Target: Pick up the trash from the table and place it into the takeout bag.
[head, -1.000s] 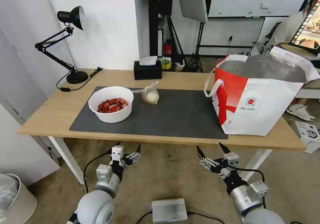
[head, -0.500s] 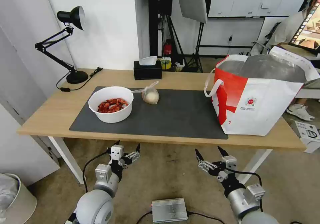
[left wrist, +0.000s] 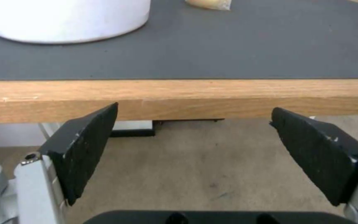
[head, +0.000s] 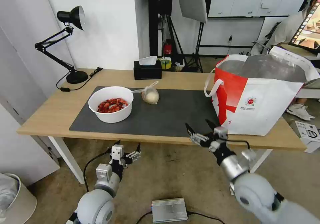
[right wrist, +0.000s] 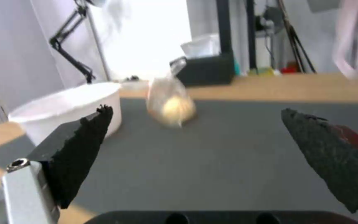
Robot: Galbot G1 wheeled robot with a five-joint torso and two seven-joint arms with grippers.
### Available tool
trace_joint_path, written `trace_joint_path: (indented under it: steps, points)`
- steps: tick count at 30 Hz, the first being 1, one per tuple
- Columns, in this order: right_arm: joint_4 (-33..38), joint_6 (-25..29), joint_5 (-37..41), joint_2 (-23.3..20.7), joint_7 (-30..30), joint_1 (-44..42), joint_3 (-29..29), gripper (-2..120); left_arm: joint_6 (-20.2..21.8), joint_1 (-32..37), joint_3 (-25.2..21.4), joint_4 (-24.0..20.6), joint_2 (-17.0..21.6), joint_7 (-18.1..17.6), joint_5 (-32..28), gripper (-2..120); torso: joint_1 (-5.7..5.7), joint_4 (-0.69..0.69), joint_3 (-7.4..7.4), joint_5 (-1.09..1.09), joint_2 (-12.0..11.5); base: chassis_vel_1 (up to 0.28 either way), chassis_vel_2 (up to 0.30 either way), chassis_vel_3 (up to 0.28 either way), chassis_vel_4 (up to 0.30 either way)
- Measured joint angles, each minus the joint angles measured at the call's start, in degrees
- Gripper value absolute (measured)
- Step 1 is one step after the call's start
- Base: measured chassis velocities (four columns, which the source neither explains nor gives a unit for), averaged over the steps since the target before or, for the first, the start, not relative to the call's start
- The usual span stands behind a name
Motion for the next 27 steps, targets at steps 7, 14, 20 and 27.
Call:
trace_joint_path:
  steps: [7, 14, 20, 27]
  points:
    - [-11.4, -1.5, 3.6, 4.2, -0.8, 16.9, -11.2, 100, 0.0, 0.1, -0.3, 0.0, 0.7, -0.8, -0.9, 100, 0.0, 0.01, 0.0, 0.0, 0.0, 0.0, 0.0, 0.0, 0.0]
    - [-20.3, -6.0, 5.0, 8.8, 0.7, 29.6, -18.4, 100, 0.1, 0.2, -0.7, 0.3, 0.8, -0.8, -1.0, 100, 0.01, 0.01, 0.0, -0.01, 0.0, 0.0, 0.0, 0.0, 0.0]
    - [-27.7, -11.1, 6.1, 13.0, 1.3, 38.9, -22.7, 100, 0.1, -0.1, -0.9, 1.0, 1.0, -0.8, -1.1, 100, 0.0, 0.01, 0.0, -0.02, 0.0, 0.0, 0.0, 0.0, 0.0]
    - [-38.4, -15.7, 6.9, 19.4, 0.1, 46.0, -26.1, 100, -0.1, -0.4, -0.7, 2.2, 1.0, -0.6, -1.2, 100, 0.01, 0.01, 0.0, 0.0, 0.0, 0.0, 0.0, 0.0, 0.0]
